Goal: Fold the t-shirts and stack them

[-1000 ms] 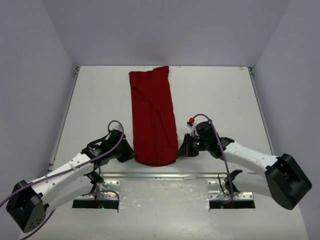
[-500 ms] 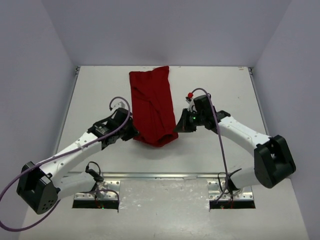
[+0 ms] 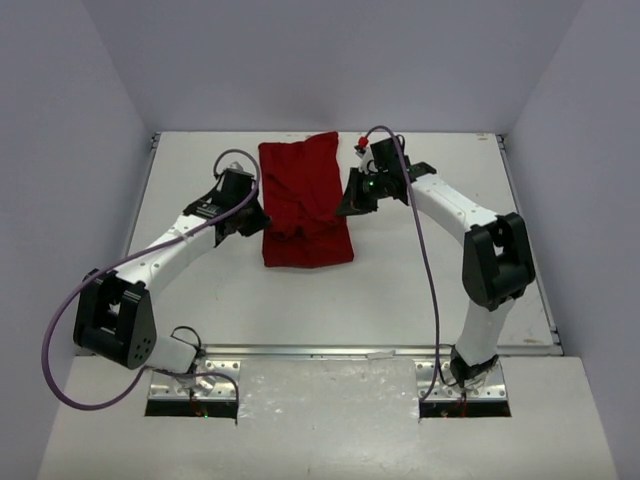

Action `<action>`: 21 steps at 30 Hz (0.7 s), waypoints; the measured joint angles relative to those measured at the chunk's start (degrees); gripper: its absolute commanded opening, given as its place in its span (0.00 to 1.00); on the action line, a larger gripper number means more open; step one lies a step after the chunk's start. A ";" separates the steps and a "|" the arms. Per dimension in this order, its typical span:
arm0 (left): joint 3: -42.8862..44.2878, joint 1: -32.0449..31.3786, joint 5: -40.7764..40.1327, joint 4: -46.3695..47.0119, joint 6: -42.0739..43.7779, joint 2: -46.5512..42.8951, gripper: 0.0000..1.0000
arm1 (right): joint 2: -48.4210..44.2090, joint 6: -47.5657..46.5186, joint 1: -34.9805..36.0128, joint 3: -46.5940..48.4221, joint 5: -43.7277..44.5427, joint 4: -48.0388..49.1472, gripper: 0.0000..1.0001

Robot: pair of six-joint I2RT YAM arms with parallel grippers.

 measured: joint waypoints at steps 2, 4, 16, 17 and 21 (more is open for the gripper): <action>1.95 1.25 0.46 0.83 0.74 2.34 0.00 | 3.69 -0.81 -0.55 5.27 -0.24 -1.36 0.01; 4.35 2.23 0.66 1.09 1.33 4.87 0.00 | 7.17 -1.62 -0.98 10.03 -0.22 -2.91 0.01; 18.53 3.82 1.73 2.25 2.19 20.13 0.00 | 25.75 -4.92 -3.65 32.00 0.52 -10.43 0.01; 18.60 3.93 1.66 2.32 2.19 20.81 0.00 | 27.28 -5.09 -3.93 33.83 0.42 -10.91 0.01; 18.60 4.96 1.25 2.27 1.99 22.99 0.00 | 32.35 -5.55 -4.83 39.74 -0.96 -12.63 0.02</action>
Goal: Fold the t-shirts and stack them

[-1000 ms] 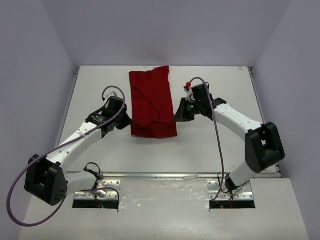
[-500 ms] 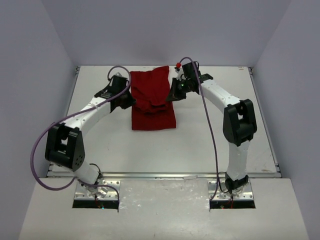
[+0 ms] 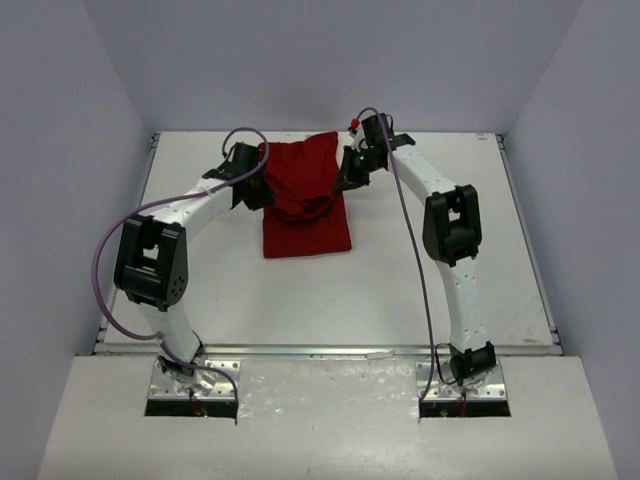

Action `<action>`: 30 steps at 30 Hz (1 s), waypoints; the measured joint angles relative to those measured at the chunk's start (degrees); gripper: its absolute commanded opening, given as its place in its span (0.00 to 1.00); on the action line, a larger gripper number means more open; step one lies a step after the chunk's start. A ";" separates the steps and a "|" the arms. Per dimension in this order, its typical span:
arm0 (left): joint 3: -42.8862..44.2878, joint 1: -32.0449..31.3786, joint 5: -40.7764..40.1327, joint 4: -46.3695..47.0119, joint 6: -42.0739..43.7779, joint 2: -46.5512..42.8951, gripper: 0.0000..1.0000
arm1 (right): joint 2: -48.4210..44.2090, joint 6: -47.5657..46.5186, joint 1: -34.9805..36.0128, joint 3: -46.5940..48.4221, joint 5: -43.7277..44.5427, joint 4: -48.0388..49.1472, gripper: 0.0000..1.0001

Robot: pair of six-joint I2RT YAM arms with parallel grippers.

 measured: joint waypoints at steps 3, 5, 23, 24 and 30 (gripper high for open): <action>-0.02 1.31 -0.22 0.61 -0.11 1.38 0.01 | 3.50 -0.17 -0.79 4.44 -0.79 -0.90 0.08; 0.04 2.01 -0.85 1.01 -0.46 2.73 0.03 | 4.85 -0.28 -1.36 5.73 -1.38 -0.85 0.24; 4.15 3.32 -3.04 9.92 0.68 5.09 0.99 | -0.96 -2.69 -3.37 -6.54 -7.23 9.79 0.55; 1.57 3.32 -4.35 9.81 0.74 2.21 1.00 | -2.75 -3.32 -3.15 -9.84 -7.06 11.02 0.55; -8.07 2.21 -10.40 10.49 1.66 -12.68 0.55 | -9.62 -5.14 -0.50 -23.65 -4.76 16.72 0.50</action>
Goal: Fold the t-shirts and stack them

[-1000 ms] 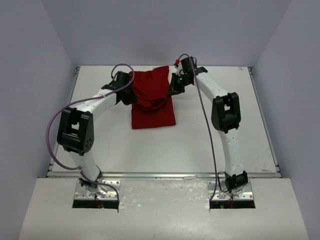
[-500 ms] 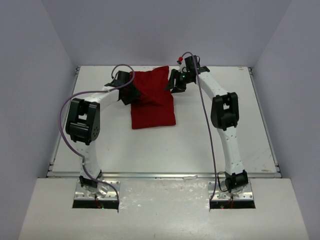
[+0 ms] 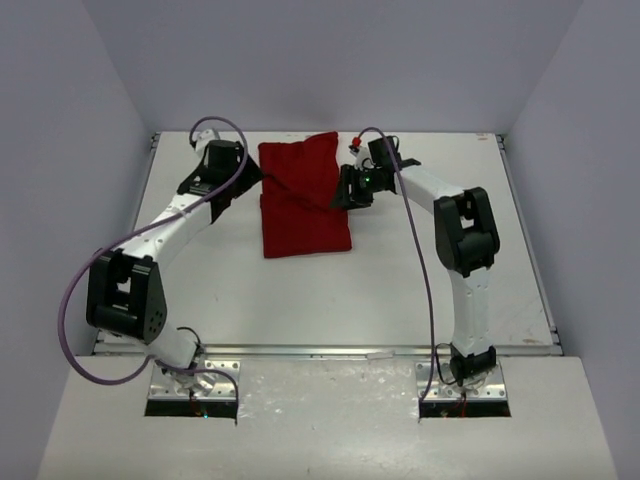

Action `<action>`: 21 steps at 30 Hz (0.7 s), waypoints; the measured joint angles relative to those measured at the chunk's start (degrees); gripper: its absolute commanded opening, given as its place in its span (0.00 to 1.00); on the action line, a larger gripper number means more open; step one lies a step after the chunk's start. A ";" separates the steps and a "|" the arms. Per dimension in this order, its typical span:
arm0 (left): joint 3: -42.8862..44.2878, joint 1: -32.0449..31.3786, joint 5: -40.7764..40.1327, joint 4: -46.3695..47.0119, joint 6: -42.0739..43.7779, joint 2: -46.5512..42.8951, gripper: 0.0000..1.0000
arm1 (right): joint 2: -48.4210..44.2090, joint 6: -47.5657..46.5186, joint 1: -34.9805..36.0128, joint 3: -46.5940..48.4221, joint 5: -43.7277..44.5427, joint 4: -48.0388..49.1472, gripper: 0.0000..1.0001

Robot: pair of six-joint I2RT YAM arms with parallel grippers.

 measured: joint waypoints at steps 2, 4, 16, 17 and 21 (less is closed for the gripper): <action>-1.75 -0.90 -0.44 1.07 -0.28 -1.05 0.37 | 0.31 -0.66 0.72 -0.20 2.01 0.52 0.43; -3.06 -2.01 -0.20 1.22 -0.52 0.31 0.32 | 1.18 -1.29 0.94 1.18 3.87 -0.13 0.40; -18.93 -4.15 7.89 7.43 0.04 7.17 0.48 | 1.20 -2.29 0.66 -3.02 5.92 4.02 0.01; -19.37 -4.17 7.98 8.68 0.07 6.86 0.50 | 0.42 -2.25 0.66 -4.72 5.95 5.27 0.01; -20.41 -4.42 7.74 8.92 0.46 3.91 0.63 | -6.01 -1.95 0.66 -12.37 6.56 6.29 0.03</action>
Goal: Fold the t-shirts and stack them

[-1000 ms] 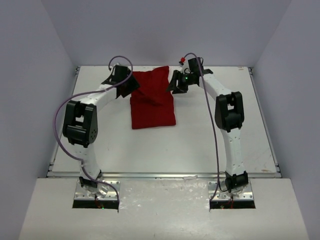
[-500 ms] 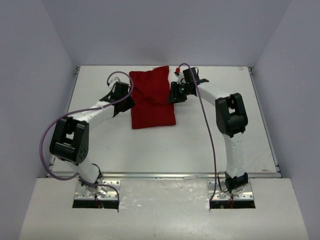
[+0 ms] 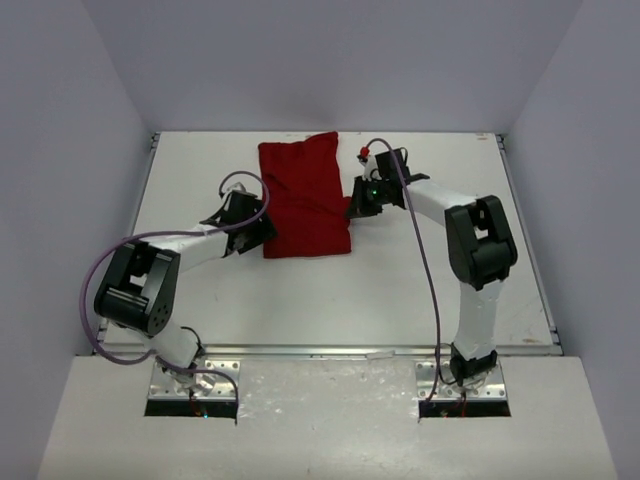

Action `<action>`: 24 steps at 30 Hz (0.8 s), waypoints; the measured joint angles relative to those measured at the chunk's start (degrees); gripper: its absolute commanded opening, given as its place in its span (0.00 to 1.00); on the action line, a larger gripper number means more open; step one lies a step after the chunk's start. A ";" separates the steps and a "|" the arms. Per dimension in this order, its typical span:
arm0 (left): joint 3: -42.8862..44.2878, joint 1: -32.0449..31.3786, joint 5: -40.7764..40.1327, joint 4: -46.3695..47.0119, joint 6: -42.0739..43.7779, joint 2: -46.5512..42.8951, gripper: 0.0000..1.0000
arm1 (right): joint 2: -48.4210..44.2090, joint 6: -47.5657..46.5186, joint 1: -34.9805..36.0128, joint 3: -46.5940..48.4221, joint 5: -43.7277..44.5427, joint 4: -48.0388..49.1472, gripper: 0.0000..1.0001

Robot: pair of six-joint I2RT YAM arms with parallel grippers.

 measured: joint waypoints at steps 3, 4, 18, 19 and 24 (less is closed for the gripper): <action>0.15 -0.94 -2.14 -2.69 0.24 -3.85 0.67 | -7.76 1.62 0.20 -6.36 0.17 3.28 0.33; 0.20 -1.40 -2.75 -3.56 0.26 -5.46 0.67 | -10.32 1.97 0.39 -8.31 0.72 4.22 0.36; -0.17 -3.89 6.99 2.78 -0.35 -9.92 0.79 | -2.45 2.58 2.10 -0.09 4.46 2.58 0.61; -0.17 -3.93 6.97 2.86 -0.59 -9.64 0.82 | -0.63 2.49 1.97 2.05 5.60 0.50 0.62; -0.17 -3.98 6.97 2.47 -0.63 -7.45 0.83 | 8.81 2.25 1.07 16.06 10.84 -7.87 0.60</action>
